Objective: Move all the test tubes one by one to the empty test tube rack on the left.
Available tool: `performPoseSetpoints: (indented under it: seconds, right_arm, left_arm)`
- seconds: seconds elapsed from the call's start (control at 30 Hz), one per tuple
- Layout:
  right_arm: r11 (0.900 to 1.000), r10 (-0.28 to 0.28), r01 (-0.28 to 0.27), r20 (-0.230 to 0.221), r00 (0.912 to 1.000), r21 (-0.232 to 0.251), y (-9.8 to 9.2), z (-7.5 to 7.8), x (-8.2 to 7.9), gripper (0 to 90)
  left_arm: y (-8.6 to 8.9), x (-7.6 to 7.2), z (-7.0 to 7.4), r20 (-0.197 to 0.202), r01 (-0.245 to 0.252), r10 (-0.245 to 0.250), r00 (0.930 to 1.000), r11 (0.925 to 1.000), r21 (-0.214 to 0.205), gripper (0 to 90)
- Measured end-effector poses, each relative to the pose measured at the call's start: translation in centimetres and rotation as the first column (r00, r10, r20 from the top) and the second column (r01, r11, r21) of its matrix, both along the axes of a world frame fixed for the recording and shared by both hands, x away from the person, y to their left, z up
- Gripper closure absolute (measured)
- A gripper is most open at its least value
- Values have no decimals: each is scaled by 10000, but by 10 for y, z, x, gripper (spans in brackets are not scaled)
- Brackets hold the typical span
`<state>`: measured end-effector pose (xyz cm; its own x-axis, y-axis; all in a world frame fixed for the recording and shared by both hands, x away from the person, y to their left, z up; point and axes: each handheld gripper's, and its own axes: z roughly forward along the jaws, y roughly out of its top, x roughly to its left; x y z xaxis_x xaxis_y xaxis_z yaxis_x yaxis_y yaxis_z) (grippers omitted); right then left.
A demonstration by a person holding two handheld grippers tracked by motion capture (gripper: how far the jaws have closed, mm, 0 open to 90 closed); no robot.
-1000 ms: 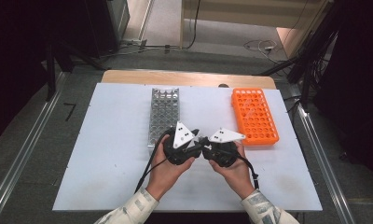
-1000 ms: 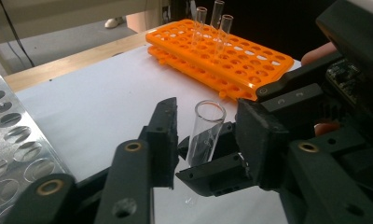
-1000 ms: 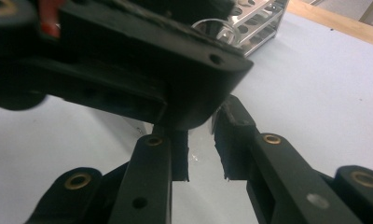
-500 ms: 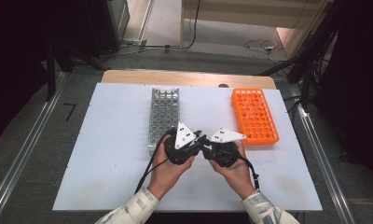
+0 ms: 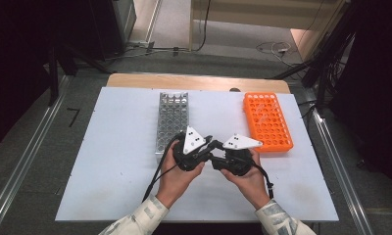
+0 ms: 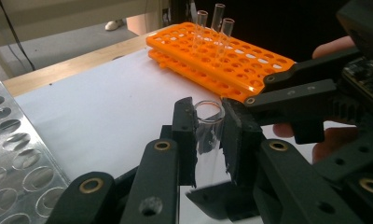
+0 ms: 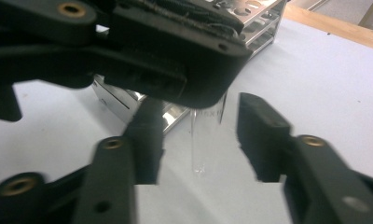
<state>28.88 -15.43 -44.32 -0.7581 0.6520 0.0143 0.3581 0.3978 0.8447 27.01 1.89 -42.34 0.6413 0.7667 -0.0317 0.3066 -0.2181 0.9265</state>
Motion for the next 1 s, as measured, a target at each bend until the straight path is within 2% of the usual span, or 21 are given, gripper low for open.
performPoseSetpoints:
  seconds: [0.07, 0.23, 0.53, 0.67, 1.0]
  right_arm:
    - [9999, 29, -29, -32, 10000, 125, -2, 0, 0, 377]
    - [9998, 72, -72, -9, 10000, 207, -10, -1, -1, 326]
    - [9995, -49, 48, 21, 10000, 314, -23, -1, -1, 284]
    - [9991, -157, 157, -13, 9999, 387, -28, -1, 0, 259]
    - [9980, -250, 256, -116, 9996, 573, -34, -2, 1, 211]
  left_arm:
    - [2, 2, 2, -67, -76, 75, 9999, 9998, -165, 757]
    - [7, 7, 7, -125, -228, 224, 9997, 9993, -305, 757]
    - [27, 15, 23, 41, -795, 798, 9968, 9952, -571, 757]
    - [36, 19, 27, 96, -1131, 1142, 9934, 9907, -756, 757]
    - [52, 20, 29, 92, -1510, 1520, 9883, 9861, -692, 757]
